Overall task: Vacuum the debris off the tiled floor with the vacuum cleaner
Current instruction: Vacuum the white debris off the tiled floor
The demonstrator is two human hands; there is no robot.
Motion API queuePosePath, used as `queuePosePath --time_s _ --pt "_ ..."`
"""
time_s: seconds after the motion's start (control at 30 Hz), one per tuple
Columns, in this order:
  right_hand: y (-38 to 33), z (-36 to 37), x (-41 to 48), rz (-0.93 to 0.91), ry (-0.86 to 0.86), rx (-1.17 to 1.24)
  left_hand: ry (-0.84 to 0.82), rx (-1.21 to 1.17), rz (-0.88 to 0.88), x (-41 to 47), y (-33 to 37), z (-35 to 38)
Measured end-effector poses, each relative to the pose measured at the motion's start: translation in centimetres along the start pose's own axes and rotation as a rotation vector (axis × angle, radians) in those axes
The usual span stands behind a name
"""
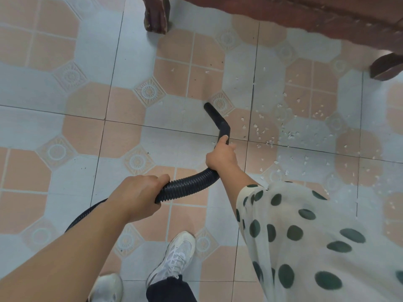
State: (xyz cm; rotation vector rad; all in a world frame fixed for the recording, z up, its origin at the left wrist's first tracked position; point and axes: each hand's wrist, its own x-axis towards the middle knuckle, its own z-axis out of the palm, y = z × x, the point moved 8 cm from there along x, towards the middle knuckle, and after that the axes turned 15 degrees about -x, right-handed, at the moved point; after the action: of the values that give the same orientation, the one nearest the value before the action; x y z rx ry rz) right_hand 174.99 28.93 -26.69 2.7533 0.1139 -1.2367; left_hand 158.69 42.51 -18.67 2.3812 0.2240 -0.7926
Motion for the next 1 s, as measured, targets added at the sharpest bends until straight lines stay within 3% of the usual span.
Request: queuePosePath --time_s 0.6,0.8,1.0 --pt "-3.0 -8.8 10.9 -0.007 0.155 -0.014 0.174 -0.110 -0.021 10.8 -0.1 -4.1" --pt "-4.6 -7.8 9.9 -0.078 0.106 -0.073 0.186 -0.134 -0.016 9.3 -1.0 -3.7" --pt "-11.0 -6.0 7.7 -0.234 0.078 -0.148 0.204 -0.154 -0.087 5.5 -4.3 -3.7"
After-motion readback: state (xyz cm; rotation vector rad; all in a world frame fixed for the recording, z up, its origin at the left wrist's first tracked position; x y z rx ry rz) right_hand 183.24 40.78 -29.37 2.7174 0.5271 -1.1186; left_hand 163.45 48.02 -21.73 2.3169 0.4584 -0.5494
